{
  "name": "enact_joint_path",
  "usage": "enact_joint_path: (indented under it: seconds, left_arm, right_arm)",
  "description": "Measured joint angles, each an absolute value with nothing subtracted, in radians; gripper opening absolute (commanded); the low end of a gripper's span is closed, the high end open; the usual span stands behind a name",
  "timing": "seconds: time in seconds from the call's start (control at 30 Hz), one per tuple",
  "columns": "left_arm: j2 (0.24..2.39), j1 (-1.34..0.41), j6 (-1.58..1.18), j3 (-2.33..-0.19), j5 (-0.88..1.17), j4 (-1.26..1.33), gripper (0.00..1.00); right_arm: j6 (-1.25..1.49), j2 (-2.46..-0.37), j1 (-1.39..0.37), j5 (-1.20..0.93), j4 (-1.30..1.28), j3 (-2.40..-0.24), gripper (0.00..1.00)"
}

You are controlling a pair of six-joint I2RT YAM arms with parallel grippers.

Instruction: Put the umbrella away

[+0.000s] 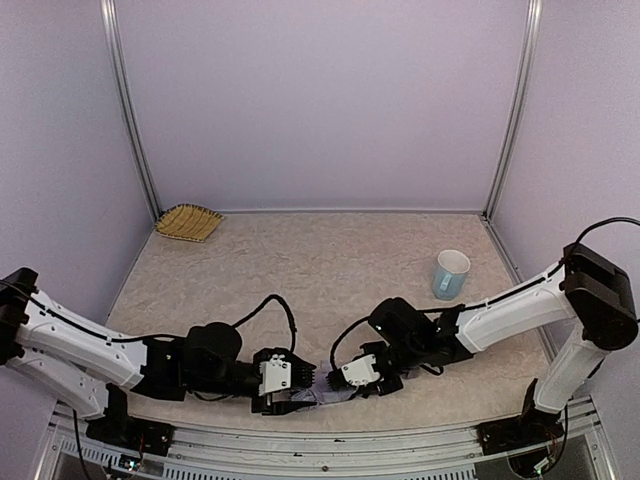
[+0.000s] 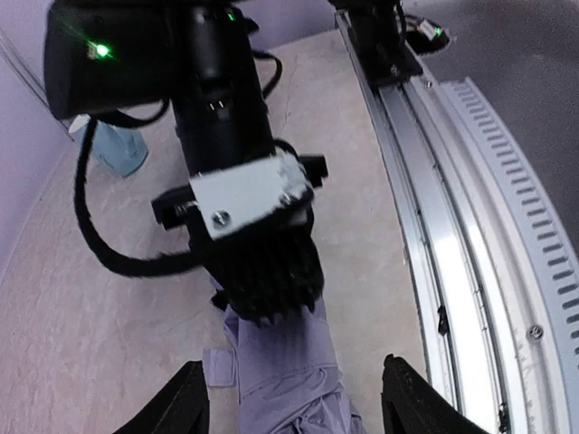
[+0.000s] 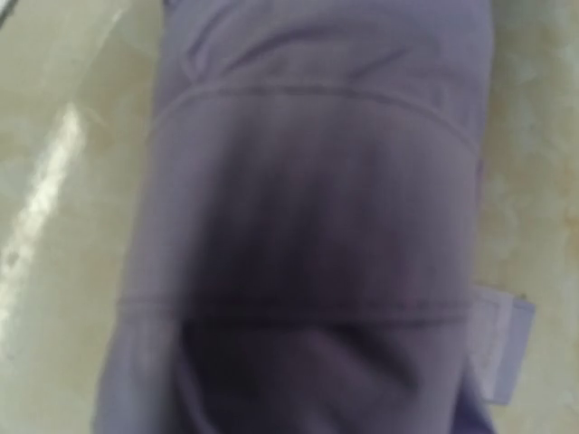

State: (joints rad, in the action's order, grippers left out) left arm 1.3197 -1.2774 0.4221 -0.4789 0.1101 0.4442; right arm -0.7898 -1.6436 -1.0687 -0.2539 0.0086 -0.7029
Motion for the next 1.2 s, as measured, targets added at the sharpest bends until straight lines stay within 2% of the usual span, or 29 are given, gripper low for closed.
enact_joint_path:
  seconds: [0.17, 0.37, 0.43, 0.6, 0.7, 0.8, 0.97, 1.0, 1.03, 1.07, 1.2]
  left_arm:
    - [1.473, -1.286, 0.446, -0.498, -0.014, 0.436, 0.69]
    - [1.652, -1.276, 0.471, -0.583, -0.068, 0.422, 0.67]
    - [1.686, -1.266, 0.471, -0.613, -0.065, 0.406, 0.63]
    - [1.696, -1.237, 0.459, -0.641, -0.038, 0.363, 0.41]
    - [1.696, -1.215, 0.449, -0.649, -0.007, 0.349, 0.31]
    - [1.697, -1.201, 0.441, -0.659, 0.017, 0.33, 0.18]
    - [1.704, -1.169, 0.406, -0.691, 0.076, 0.284, 0.13]
    - [1.709, -1.163, 0.395, -0.699, 0.085, 0.278, 0.13]
    - [1.713, -1.158, 0.384, -0.706, 0.093, 0.274, 0.12]
    - [1.716, -1.153, 0.371, -0.711, 0.101, 0.272, 0.12]
    - [1.722, -1.142, 0.332, -0.73, 0.128, 0.248, 0.11]
  right_arm:
    - [-0.762, -1.71, -1.01, -0.391, -0.132, -0.809, 0.0]
    - [-0.731, -1.771, -0.968, -0.499, -0.234, -0.892, 0.0]
    - [-0.722, -1.784, -0.958, -0.52, -0.254, -0.907, 0.0]
    - [-0.688, -1.818, -0.933, -0.577, -0.3, -0.945, 0.01]
    - [-0.66, -1.832, -0.919, -0.604, -0.32, -0.962, 0.16]
    - [-0.638, -1.835, -0.915, -0.61, -0.323, -0.965, 0.39]
    - [-0.603, -1.827, -0.914, -0.595, -0.32, -0.964, 0.56]
    - [-0.598, -1.821, -0.914, -0.579, -0.317, -0.962, 0.66]
    - [-0.59, -1.812, -0.914, -0.559, -0.31, -0.955, 0.88]
    - [-0.58, -1.8, -0.914, -0.537, -0.302, -0.946, 0.99]
    - [-0.563, -1.722, -0.914, -0.445, -0.267, -0.869, 1.0]
